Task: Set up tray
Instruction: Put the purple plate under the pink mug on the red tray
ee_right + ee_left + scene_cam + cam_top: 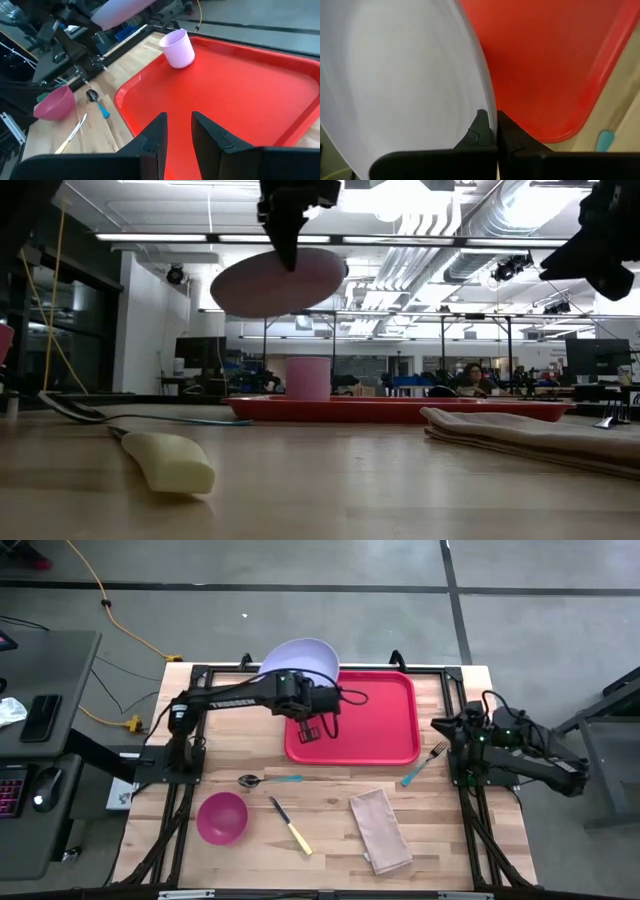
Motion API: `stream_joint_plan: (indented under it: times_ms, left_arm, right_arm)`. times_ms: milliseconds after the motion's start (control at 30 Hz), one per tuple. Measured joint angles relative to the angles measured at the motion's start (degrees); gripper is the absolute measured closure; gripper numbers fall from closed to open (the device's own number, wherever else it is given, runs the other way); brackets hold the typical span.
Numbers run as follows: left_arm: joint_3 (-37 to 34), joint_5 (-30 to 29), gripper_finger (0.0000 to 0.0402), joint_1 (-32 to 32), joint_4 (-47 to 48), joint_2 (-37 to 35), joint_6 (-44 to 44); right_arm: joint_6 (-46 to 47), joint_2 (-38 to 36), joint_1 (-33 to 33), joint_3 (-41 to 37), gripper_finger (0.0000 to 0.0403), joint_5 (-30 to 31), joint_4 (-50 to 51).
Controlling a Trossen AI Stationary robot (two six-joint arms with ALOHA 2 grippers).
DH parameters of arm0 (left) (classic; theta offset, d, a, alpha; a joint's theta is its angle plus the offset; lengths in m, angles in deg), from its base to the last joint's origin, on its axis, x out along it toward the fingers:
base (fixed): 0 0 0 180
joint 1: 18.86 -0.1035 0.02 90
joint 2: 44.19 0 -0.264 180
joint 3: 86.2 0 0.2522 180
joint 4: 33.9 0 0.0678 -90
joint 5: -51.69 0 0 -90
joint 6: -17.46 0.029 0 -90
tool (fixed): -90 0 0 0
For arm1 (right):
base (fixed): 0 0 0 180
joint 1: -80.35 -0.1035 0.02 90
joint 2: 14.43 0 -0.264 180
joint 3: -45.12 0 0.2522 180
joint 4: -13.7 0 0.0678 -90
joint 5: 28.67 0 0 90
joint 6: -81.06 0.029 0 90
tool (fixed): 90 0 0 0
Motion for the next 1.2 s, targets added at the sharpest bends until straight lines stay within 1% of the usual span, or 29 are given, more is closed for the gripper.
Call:
stream_joint_plan:
  times_ms: [367,533,667,867,1000,1200]
  left_arm:
    - [5.41,0.40,0.0383,3.99,-0.16,5.20,2.82]
    - [6.29,0.87,0.0383,4.91,-1.87,6.04,4.24]
    - [6.36,2.16,0.0383,5.48,-6.65,6.04,5.20]
    - [6.36,4.01,0.0383,5.97,-10.71,6.04,5.44]
    - [6.36,4.60,0.0383,6.37,-15.75,6.02,5.63]
    - [6.36,7.80,0.0383,6.37,-21.74,6.02,5.62]
  right_arm:
    - [0.12,-0.02,0.01,-0.54,0.0336,-0.30,-0.26]
    - [0.01,-0.04,0.00,-0.54,0.0336,-0.32,-0.27]
    - [-0.46,-0.04,0.00,-0.54,0.0336,-0.62,-0.26]
    - [-0.47,-0.04,0.01,-0.54,0.0336,-0.99,-0.26]
    - [-0.47,-0.04,0.01,-0.54,0.0336,-0.97,-0.26]
    - [-0.48,-0.04,0.01,-0.54,0.0336,-0.94,-0.25]
